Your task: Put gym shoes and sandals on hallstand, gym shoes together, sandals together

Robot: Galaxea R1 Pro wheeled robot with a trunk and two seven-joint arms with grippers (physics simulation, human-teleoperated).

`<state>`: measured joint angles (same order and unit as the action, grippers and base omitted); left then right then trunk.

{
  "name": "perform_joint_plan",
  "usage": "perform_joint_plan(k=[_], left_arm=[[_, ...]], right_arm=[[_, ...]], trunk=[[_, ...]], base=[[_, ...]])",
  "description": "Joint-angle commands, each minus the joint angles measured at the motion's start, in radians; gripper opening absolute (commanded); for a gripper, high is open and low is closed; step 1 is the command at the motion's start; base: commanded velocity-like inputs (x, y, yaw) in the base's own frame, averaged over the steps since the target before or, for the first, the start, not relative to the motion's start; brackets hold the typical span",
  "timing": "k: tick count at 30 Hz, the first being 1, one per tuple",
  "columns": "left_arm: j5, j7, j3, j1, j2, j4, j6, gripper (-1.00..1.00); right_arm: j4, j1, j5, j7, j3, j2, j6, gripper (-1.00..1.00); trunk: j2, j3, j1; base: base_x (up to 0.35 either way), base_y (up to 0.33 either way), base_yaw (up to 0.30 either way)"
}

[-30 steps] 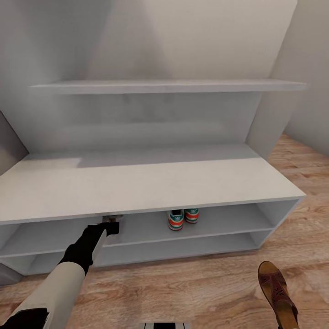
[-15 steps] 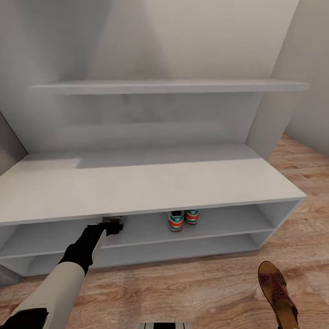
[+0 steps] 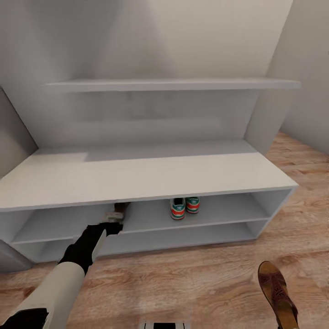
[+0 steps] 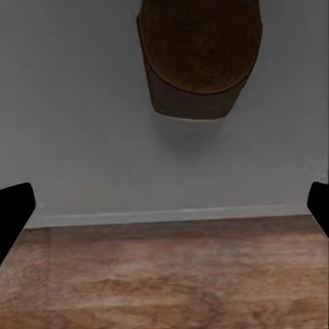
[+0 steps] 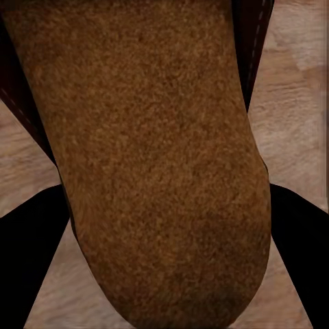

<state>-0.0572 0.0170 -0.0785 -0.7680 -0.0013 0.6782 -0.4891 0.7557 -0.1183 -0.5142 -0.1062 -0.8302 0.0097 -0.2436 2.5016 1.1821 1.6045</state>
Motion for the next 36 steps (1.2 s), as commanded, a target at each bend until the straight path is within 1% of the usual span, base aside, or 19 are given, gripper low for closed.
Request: perform_joint_plan(k=[1,12,14,16,17,19,20,22,23,25,26,27,28,29,30,32,33,34,36], left_arm=[[-0.006,-0.001,-0.001,0.000,0.000,0.001,-0.005,1.00],[-0.006,-0.003,-0.001,0.003,0.001,0.003,-0.002,1.00],[-0.005,-0.003,-0.001,0.004,0.001,0.002,0.012,1.00],[-0.006,-0.005,-0.001,0.007,0.002,0.002,0.044,1.00],[-0.006,-0.007,-0.001,0.015,0.002,0.002,0.071,1.00],[-0.006,-0.008,-0.002,0.024,0.003,0.002,0.096,1.00],[-0.006,-0.010,-0.002,0.042,0.004,0.002,0.135,1.00],[-0.005,-0.012,-0.003,0.059,0.005,0.002,0.154,1.00],[-0.004,-0.016,-0.015,0.101,0.009,0.003,0.166,1.00],[-0.002,-0.018,-0.023,0.123,0.011,0.003,0.179,1.00],[0.000,-0.019,-0.028,0.138,0.012,0.003,0.199,1.00],[0.001,-0.023,-0.033,0.162,0.015,0.003,0.244,1.00],[0.002,-0.049,-0.036,0.208,0.025,0.003,0.319,1.00],[0.002,-0.084,-0.037,0.241,0.040,0.003,0.352,1.00],[0.002,-0.103,-0.038,0.256,0.049,0.003,0.364,1.00],[0.004,-0.167,-0.039,0.305,0.079,0.002,0.408,1.00],[0.006,-0.184,-0.039,0.316,0.087,0.000,0.422,1.00],[0.018,-0.240,-0.039,0.352,0.112,-0.006,0.468,1.00],[0.041,-0.317,-0.039,0.403,0.142,-0.013,0.528,1.00]], right_arm=[[0.001,-0.001,-0.006,-0.009,-0.007,0.001,-0.005,-1.00],[0.001,-0.001,-0.006,-0.009,-0.007,0.001,-0.005,-1.00],[0.001,-0.001,-0.006,-0.009,-0.007,0.001,-0.005,-1.00],[0.001,-0.001,-0.006,-0.009,-0.007,0.001,-0.005,-1.00],[0.001,-0.001,-0.006,-0.009,-0.007,0.001,-0.005,-1.00],[0.001,-0.001,-0.007,-0.009,-0.007,0.001,-0.005,-1.00],[0.001,-0.001,-0.007,-0.009,-0.007,0.001,-0.005,-1.00],[0.000,-0.001,-0.007,-0.009,-0.007,0.001,-0.005,-1.00],[-0.001,-0.001,-0.007,-0.009,-0.006,0.001,-0.005,-1.00],[-0.001,-0.001,-0.007,-0.009,-0.006,0.001,-0.005,-1.00],[-0.001,-0.001,-0.007,-0.009,-0.006,0.001,-0.005,-1.00],[-0.001,-0.001,-0.007,-0.009,-0.006,0.001,-0.005,-1.00],[-0.001,-0.001,-0.007,-0.009,-0.006,0.001,-0.005,-1.00],[-0.001,-0.001,-0.007,-0.009,-0.006,0.001,-0.005,-1.00],[-0.001,-0.001,-0.007,-0.009,-0.006,0.001,-0.005,-1.00],[-0.001,-0.001,-0.007,-0.009,-0.006,0.001,-0.005,-1.00],[-0.001,-0.001,-0.007,-0.009,-0.006,0.001,-0.005,-1.00],[-0.001,-0.001,-0.007,-0.009,-0.006,0.001,-0.005,-1.00],[-0.001,-0.001,-0.007,-0.009,-0.006,0.001,-0.005,-1.00]], trunk=[[0.000,0.001,-0.001],[0.000,0.001,-0.001],[0.000,0.001,-0.001],[0.000,0.001,-0.001],[0.000,0.001,-0.001],[0.000,0.001,-0.001],[0.000,0.001,-0.001],[0.000,0.001,-0.001],[0.000,0.001,-0.001],[0.000,0.001,-0.001],[0.000,0.001,-0.001],[0.000,0.001,-0.001],[0.000,0.001,-0.001],[0.000,0.001,-0.001],[0.000,0.001,-0.001],[0.000,0.001,-0.001],[0.000,0.001,-0.001],[0.000,0.001,-0.001],[0.000,0.001,-0.001]], base=[[-0.330,0.080,0.000],[-0.333,0.081,0.000],[-0.334,0.081,0.000],[-0.334,0.081,0.000],[-0.334,0.081,0.000],[-0.334,0.081,0.000],[-0.334,0.081,0.000],[-0.334,0.081,0.000],[-0.333,0.081,0.000],[-0.308,0.072,0.000],[-0.190,0.041,0.000],[-0.097,0.021,0.000],[-0.032,0.007,0.000],[-0.016,0.004,0.000],[-0.013,0.003,0.000],[-0.007,0.001,0.000],[-0.004,0.001,0.000],[-0.002,0.000,0.000],[-0.001,0.000,0.000]])
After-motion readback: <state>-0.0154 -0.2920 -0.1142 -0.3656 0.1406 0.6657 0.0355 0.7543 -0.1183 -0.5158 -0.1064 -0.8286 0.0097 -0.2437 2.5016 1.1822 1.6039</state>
